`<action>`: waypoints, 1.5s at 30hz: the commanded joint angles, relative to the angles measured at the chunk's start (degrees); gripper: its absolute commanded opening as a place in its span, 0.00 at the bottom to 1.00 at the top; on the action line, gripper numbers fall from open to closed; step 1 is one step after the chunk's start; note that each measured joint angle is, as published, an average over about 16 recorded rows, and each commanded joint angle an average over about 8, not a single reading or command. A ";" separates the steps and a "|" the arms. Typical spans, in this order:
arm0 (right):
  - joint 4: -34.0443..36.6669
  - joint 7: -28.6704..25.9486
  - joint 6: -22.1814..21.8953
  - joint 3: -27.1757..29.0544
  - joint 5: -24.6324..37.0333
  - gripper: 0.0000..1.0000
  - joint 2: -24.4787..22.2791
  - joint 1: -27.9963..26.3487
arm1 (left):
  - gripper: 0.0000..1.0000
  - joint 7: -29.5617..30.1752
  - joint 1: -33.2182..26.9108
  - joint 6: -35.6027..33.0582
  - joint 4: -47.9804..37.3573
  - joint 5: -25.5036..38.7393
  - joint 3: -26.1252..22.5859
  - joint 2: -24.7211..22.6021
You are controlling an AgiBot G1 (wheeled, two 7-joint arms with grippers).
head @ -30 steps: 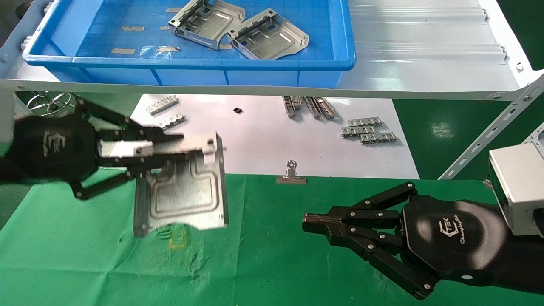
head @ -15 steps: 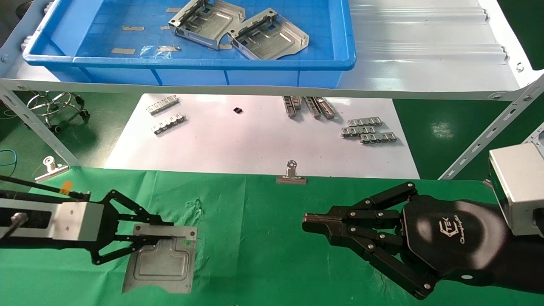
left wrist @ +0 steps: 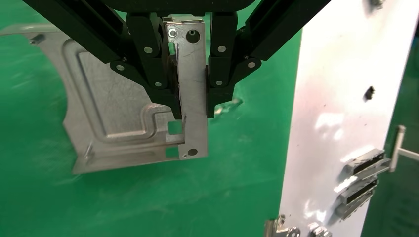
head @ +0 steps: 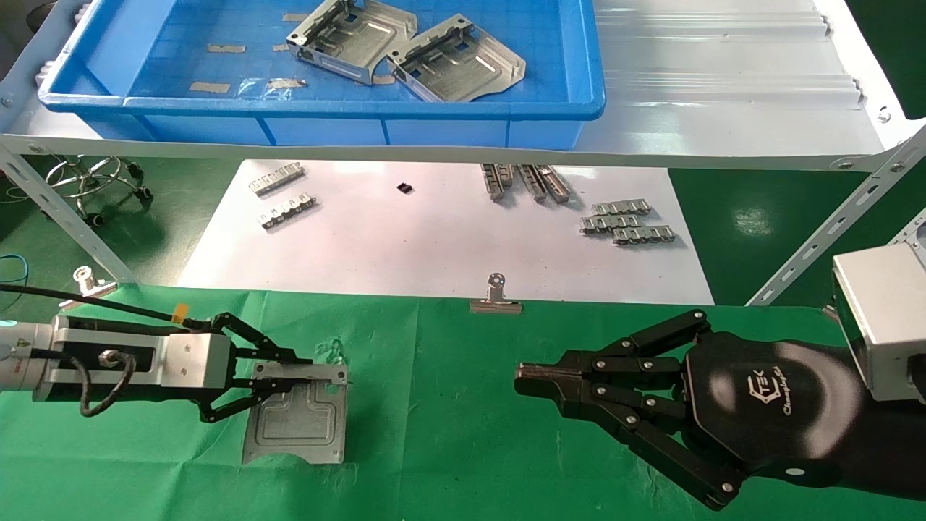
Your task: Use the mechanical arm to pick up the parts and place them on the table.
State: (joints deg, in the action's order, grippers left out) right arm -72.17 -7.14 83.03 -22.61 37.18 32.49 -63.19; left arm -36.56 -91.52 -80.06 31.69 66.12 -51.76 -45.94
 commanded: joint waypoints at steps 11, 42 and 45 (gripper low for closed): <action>0.00 0.00 0.00 0.00 0.00 0.00 0.00 0.00 | 1.00 -5.85 0.61 1.55 -4.31 1.14 -0.29 -1.82; 0.00 0.01 0.00 -0.01 -0.01 1.00 0.00 0.00 | 1.00 12.25 4.17 -8.42 6.64 -7.39 7.80 4.29; 0.00 0.01 0.00 -0.01 -0.01 1.00 0.00 0.00 | 1.00 14.43 5.78 -8.25 8.84 -8.44 9.54 4.70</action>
State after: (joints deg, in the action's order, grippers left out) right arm -72.17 -7.13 83.02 -22.62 37.17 32.49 -63.19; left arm -22.15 -85.75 -88.31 40.51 57.69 -42.24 -41.24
